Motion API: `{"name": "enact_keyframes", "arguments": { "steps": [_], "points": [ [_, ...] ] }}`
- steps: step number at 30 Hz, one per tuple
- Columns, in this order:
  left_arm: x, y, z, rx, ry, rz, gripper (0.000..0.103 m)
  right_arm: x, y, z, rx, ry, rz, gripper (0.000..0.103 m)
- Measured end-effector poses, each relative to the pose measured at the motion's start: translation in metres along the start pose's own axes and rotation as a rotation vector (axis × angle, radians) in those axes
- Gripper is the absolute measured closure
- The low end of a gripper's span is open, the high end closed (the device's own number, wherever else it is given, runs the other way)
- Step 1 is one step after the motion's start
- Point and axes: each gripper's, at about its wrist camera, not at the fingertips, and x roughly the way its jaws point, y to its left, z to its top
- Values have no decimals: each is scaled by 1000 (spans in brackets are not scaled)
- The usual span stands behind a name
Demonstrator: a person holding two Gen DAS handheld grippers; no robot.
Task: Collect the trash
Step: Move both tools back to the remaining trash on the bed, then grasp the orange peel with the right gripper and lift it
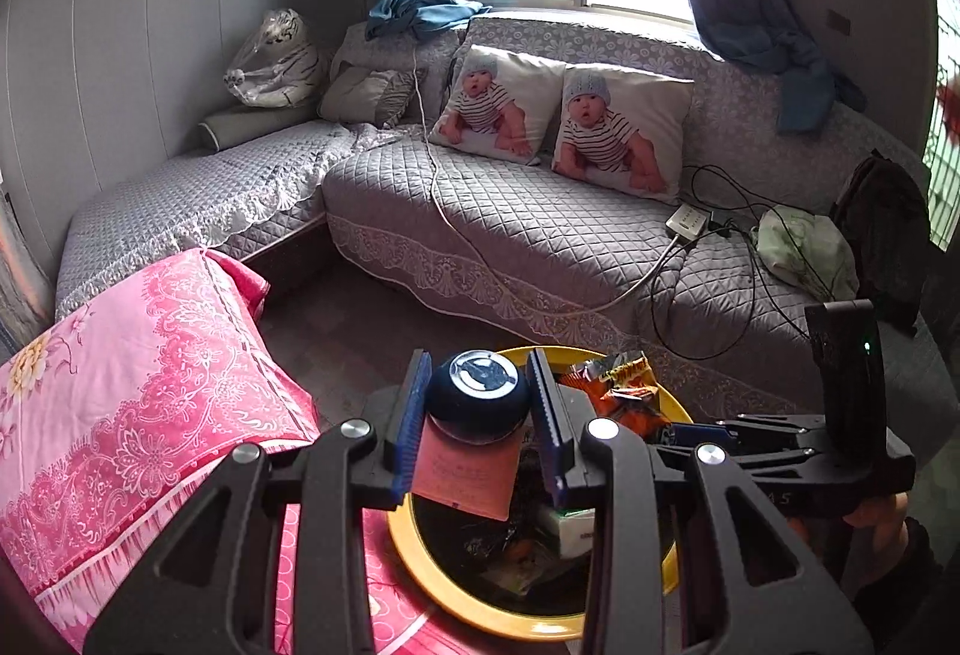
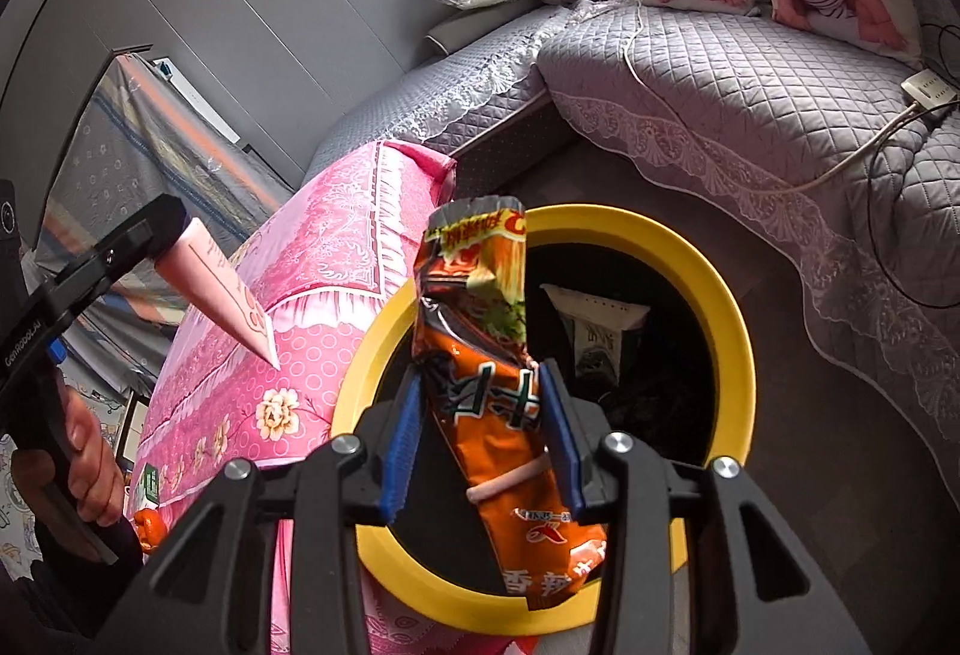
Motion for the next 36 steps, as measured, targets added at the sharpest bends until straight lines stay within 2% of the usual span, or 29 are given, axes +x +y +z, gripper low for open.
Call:
{"name": "enact_keyframes", "arguments": {
  "steps": [1,2,3,6,8,12,16,19,22,25,29,32,36],
  "points": [
    [2,4,0,-28,6,6,52,-3,-3,-1,19,-10,-10,45],
    [2,10,0,-60,-1,14,22,-7,-6,-1,36,-23,-20,37],
    [-1,16,-2,-89,-18,27,12,-11,-9,-1,49,-32,-27,34],
    [-3,33,-6,-129,-11,66,10,-22,-16,-1,49,-51,-53,34],
    [-8,49,-12,-174,-1,63,9,-27,-13,-2,20,-61,-59,34],
    [-37,83,-26,-198,-23,112,8,-31,21,-10,-136,-60,-15,34],
    [-98,136,-49,-217,-81,222,8,-21,98,-29,-408,2,134,31],
    [-160,182,-76,-240,-123,390,8,-4,175,-57,-646,78,269,30],
    [-220,224,-112,-304,-129,489,8,16,246,-89,-847,178,403,31],
    [-270,251,-153,-373,-128,585,8,38,306,-119,-1006,269,491,31],
    [-313,269,-207,-457,-99,662,8,62,363,-151,-1132,347,544,31],
    [-332,271,-241,-506,-92,674,8,78,392,-172,-1167,435,595,31],
    [-343,266,-273,-540,-74,697,8,101,419,-199,-1198,498,594,29]
  ]
}}
